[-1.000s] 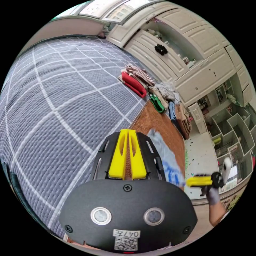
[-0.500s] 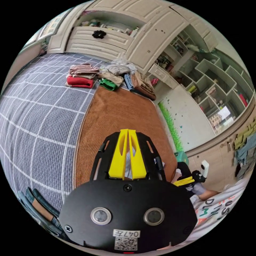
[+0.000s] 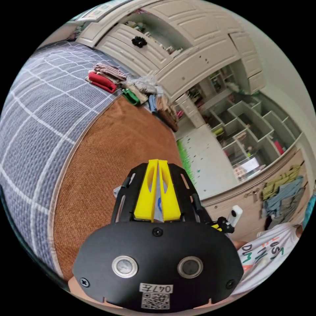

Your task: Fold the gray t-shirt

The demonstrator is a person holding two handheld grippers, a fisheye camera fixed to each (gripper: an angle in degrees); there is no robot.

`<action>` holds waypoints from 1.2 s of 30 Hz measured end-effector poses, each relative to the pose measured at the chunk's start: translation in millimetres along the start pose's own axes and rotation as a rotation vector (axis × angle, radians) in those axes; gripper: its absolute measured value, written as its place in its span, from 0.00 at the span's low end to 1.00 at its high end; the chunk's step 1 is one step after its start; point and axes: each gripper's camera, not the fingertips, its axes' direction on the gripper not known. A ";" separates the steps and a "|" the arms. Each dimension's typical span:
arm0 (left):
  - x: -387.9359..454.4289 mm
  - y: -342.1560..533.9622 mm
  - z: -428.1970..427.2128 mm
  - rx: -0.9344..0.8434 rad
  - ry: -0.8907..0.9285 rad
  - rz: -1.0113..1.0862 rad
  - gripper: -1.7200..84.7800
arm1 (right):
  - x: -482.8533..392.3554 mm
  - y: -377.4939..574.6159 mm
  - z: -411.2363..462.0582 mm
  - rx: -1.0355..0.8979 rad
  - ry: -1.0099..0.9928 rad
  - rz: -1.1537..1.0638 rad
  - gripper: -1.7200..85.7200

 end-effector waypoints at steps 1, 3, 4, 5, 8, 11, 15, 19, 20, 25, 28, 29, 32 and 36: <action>-2.5 2.6 -1.8 0.015 0.018 -0.009 0.01 | -2.6 -2.0 -0.3 -0.003 0.003 -0.010 0.01; 3.1 8.6 -7.5 0.036 -0.038 0.023 0.01 | -14.1 -11.4 -1.3 -0.003 0.022 -0.057 0.01; 7.8 9.0 -8.9 0.041 -0.061 0.048 0.01 | -17.2 -14.5 -1.2 -0.001 0.028 -0.071 0.01; 18.9 10.1 -11.8 0.056 -0.104 0.107 0.01 | -23.5 -22.2 0.0 -0.002 0.045 -0.103 0.01; 42.9 15.9 -15.9 0.095 -0.177 0.228 0.01 | -39.5 -49.7 8.3 -0.024 0.083 -0.193 0.01; 58.0 21.1 -16.4 0.092 -0.262 0.283 0.01 | -53.7 -80.8 24.0 -0.042 0.122 -0.260 0.02; 67.0 24.5 -12.3 0.070 -0.274 0.327 0.01 | -64.2 -120.2 65.8 -0.120 0.196 -0.281 0.04; 64.9 25.0 -10.4 0.065 -0.259 0.306 0.01 | -71.1 -141.3 108.9 -0.215 0.273 -0.299 0.06; 63.6 24.9 -10.7 0.071 -0.244 0.293 0.01 | -73.5 -144.3 121.2 -0.235 0.294 -0.313 0.06; 61.5 22.2 -9.0 0.087 -0.190 0.260 0.01 | -82.3 -141.4 149.7 -0.284 0.379 -0.385 0.05; 61.6 20.6 -7.0 0.095 -0.170 0.236 0.01 | -80.5 -137.0 132.1 -0.234 0.417 -0.368 0.03; 61.7 20.3 -5.8 0.097 -0.151 0.224 0.01 | -74.7 -136.2 115.4 -0.191 0.390 -0.328 0.03; 64.7 18.2 -0.8 0.093 -0.099 0.206 0.01 | -51.5 -129.6 61.5 -0.063 0.278 -0.219 0.03; 79.6 13.0 17.9 0.032 -0.040 0.224 0.01 | 13.2 -99.6 -22.2 0.129 0.179 0.065 0.03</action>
